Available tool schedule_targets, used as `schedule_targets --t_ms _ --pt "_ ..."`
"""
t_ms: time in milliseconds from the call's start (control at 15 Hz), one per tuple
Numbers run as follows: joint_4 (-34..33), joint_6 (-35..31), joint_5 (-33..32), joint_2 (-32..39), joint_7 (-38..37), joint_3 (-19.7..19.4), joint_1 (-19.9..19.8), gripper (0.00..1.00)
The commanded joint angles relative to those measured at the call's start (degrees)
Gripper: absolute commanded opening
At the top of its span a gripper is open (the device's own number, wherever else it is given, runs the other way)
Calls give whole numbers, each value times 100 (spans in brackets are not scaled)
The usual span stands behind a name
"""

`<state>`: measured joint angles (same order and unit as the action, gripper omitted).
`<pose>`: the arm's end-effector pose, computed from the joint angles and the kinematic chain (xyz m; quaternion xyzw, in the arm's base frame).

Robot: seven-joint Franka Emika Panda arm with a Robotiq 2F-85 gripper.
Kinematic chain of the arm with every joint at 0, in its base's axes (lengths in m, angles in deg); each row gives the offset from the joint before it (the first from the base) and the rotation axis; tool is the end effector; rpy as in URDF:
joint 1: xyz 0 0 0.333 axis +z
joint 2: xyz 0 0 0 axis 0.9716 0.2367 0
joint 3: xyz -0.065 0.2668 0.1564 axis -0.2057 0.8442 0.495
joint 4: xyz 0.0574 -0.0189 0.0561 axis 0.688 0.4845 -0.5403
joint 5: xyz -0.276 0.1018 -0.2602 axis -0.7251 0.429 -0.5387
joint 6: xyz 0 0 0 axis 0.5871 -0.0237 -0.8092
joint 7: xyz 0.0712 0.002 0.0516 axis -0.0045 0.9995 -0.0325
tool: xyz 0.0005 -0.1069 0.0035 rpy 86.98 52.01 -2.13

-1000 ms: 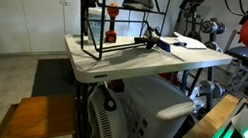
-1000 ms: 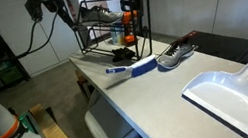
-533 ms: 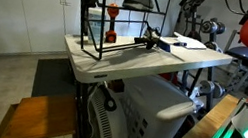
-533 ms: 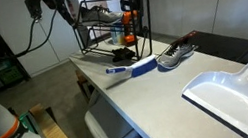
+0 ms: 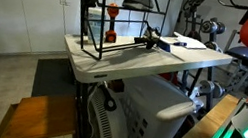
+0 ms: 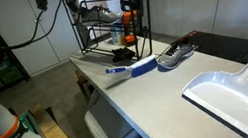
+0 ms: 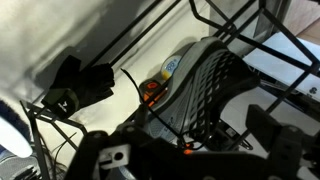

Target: Put the trainer on the table

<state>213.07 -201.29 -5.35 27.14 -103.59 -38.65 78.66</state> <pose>0.4210 0.0186 0.5906 -0.9053 0.2348 -0.2466 0.2538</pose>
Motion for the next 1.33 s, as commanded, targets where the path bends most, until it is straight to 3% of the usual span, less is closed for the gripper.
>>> schedule_targets --t_ms 0,1000,1067,1267 --pt "-360 -198 438 584 -300 -33 97 100" --pt "-991 -12 675 1828 -1412 216 -26 100" --pt "-1009 -1 644 1858 -1448 228 -34 85" --pt "-1081 23 610 1911 -1555 247 -44 58"
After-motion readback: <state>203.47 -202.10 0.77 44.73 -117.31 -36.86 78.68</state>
